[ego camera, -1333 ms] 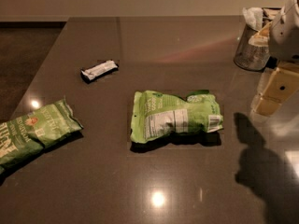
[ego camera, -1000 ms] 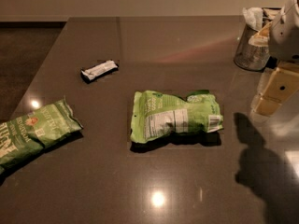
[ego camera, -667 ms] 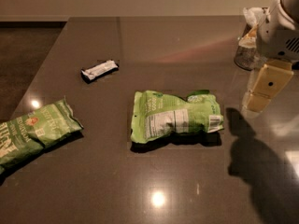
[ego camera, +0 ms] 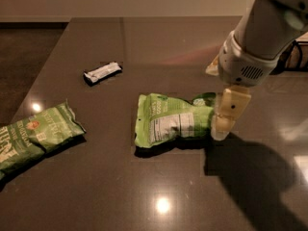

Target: Move green rice chip bag near green jalapeno chip bag

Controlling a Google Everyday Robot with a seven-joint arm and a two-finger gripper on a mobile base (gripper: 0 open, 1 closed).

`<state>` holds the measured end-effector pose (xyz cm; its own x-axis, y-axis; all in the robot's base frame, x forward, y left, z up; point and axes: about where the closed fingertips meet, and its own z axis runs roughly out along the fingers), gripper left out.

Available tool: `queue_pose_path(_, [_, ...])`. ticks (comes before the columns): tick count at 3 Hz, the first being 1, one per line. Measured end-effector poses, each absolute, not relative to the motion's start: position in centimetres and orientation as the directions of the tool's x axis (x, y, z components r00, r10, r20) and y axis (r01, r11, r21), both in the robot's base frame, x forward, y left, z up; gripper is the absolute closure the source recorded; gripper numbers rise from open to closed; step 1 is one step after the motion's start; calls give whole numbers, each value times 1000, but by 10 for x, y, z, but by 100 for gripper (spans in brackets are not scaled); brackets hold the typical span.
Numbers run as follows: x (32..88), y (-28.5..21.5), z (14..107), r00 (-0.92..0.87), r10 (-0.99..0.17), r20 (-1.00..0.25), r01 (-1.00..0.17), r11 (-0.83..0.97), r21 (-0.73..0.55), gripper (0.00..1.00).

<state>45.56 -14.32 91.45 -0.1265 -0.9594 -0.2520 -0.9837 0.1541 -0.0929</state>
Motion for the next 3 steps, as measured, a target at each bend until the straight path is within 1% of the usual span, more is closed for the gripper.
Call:
queue_pose_path(1, [442,-116,886,-73,-964,-256,-994,93,-65,0])
queue_pose_path(2, [442,-101,862,-37,-968,-248,-996,56,-71,0])
queue_pose_path(3, [450,-93,852,-21,-971,-237,-994,47,-103,18])
